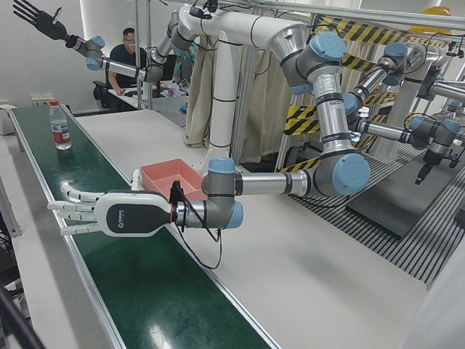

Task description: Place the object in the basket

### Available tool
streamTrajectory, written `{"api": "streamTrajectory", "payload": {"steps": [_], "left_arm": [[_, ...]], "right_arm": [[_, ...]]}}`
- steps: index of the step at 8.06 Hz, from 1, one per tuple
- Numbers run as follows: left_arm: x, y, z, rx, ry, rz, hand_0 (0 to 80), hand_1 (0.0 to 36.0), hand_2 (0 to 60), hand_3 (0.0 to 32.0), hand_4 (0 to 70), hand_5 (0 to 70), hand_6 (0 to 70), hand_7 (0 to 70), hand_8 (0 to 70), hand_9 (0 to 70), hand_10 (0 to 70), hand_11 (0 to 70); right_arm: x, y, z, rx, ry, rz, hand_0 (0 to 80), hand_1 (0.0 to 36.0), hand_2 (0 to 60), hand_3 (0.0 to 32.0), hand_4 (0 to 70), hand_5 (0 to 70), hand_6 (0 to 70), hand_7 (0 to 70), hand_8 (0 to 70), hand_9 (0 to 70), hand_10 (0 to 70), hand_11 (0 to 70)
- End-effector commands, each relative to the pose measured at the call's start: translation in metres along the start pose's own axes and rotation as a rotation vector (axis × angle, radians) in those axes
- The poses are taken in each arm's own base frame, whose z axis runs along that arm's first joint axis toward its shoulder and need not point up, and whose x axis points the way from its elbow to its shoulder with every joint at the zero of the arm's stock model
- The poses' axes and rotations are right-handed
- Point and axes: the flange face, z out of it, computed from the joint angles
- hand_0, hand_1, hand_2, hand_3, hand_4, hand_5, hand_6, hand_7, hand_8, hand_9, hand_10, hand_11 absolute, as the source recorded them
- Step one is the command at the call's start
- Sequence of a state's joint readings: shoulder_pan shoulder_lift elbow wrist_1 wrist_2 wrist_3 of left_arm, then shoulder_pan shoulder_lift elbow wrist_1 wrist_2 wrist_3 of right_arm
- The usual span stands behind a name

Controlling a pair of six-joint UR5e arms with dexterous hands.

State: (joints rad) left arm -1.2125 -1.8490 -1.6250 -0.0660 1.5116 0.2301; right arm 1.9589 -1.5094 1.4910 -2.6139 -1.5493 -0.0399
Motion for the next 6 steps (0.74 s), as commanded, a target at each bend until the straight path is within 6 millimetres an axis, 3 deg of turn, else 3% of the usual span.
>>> {"api": "streamTrajectory", "payload": {"steps": [1, 6], "left_arm": [[-0.005, -0.001, -0.001, 0.009, -0.009, -0.001, 57.5, 8.1, 0.0, 6.8, 6.9, 24.5, 6.3, 3.8, 12.5, 13.0, 3.5, 6.5], [-0.021, 0.000, 0.000, 0.026, -0.036, 0.002, 58.7, 8.6, 0.0, 6.2, 8.4, 25.8, 6.4, 4.0, 12.7, 12.7, 3.8, 7.0]], "right_arm": [[0.000, 0.000, 0.000, 0.000, 0.000, 0.000, 0.0, 0.0, 0.0, 0.0, 0.0, 0.0, 0.0, 0.0, 0.0, 0.0, 0.0, 0.0], [0.000, 0.000, 0.000, 0.000, 0.000, 0.000, 0.0, 0.0, 0.0, 0.0, 0.0, 0.0, 0.0, 0.0, 0.0, 0.0, 0.0, 0.0]]}}
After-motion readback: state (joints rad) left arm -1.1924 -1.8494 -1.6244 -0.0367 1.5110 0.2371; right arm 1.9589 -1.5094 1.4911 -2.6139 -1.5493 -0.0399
